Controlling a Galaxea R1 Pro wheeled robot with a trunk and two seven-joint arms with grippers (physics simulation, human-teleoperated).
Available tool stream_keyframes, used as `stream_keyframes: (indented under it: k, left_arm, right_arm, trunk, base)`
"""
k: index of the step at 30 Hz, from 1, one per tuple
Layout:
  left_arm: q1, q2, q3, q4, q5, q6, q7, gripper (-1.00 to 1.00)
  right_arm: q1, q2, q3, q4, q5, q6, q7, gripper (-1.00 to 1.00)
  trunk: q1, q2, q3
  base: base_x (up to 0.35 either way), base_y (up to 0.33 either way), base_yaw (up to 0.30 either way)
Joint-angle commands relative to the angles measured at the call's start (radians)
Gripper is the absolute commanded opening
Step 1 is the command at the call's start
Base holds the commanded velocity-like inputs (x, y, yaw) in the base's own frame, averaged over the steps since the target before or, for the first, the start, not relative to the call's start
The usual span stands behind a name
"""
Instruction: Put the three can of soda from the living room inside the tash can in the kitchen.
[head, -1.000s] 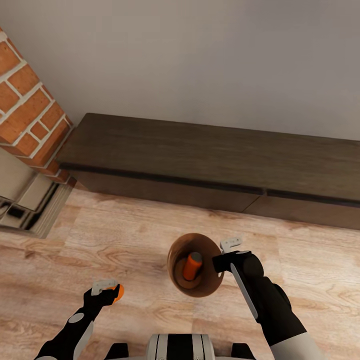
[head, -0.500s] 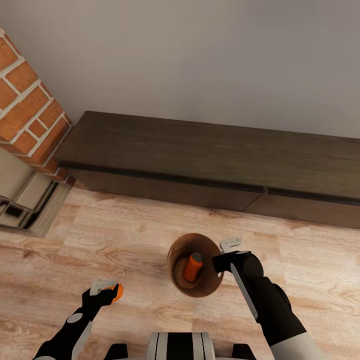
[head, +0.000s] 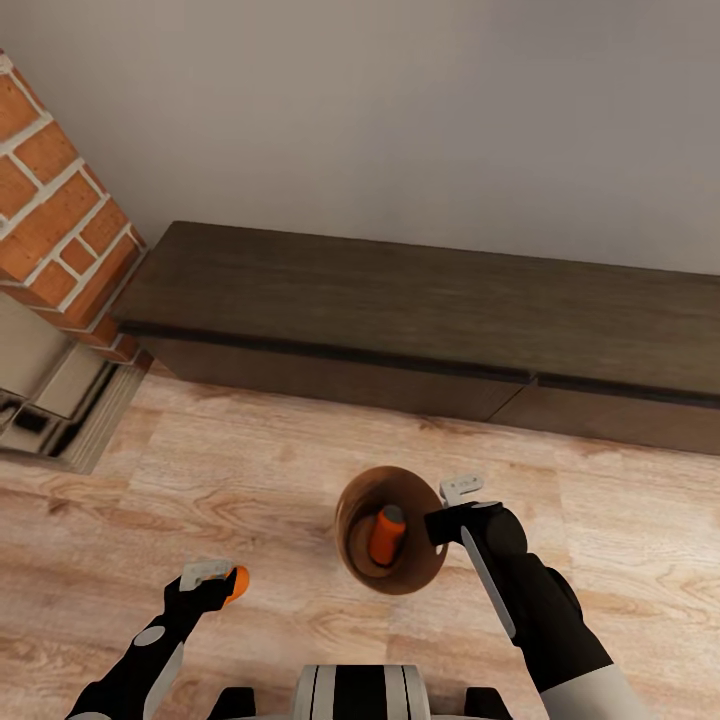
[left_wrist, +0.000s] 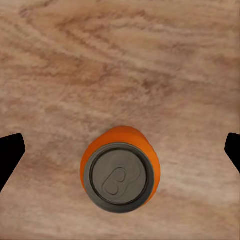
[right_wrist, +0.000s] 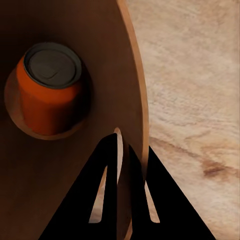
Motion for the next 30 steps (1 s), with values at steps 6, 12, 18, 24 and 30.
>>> stream_keyframes:
  k: [6, 12, 18, 24, 30]
  left_arm:
    - [0.0, 0.0, 0.0, 0.0, 0.0, 0.0, 0.0, 1.0]
    - [0.0, 0.0, 0.0, 0.0, 0.0, 0.0, 0.0, 1.0]
    - [0.0, 0.0, 0.0, 0.0, 0.0, 0.0, 0.0, 1.0]
    - [0.0, 0.0, 0.0, 0.0, 0.0, 0.0, 0.0, 1.0]
    - [0.0, 0.0, 0.0, 0.0, 0.0, 0.0, 0.0, 1.0]
  right_arm:
    - [0.0, 0.0, 0.0, 0.0, -0.027, -0.001, 0.007, -1.0]
    - [0.0, 0.0, 0.0, 0.0, -0.027, -0.001, 0.007, -1.0]
    - [0.0, 0.0, 0.0, 0.0, -0.027, -0.001, 0.007, -1.0]
    - [0.0, 0.0, 0.0, 0.0, -0.028, -0.001, 0.007, -1.0]
    - [0.0, 0.0, 0.0, 0.0, -0.028, -0.001, 0.007, -1.0]
  trunk:
    - [0.0, 0.0, 0.0]
    - [0.011, -0.021, -0.009]
    - [0.034, -0.063, -0.028]
    - [0.046, -0.084, -0.038]
    - [0.046, -0.084, -0.038]
  base:
    - [0.0, 0.0, 0.0]
    - [0.0, 0.0, 0.0]
    - [0.0, 0.0, 0.0]
    - [0.0, 0.0, 0.0]
    - [0.0, 0.0, 0.0]
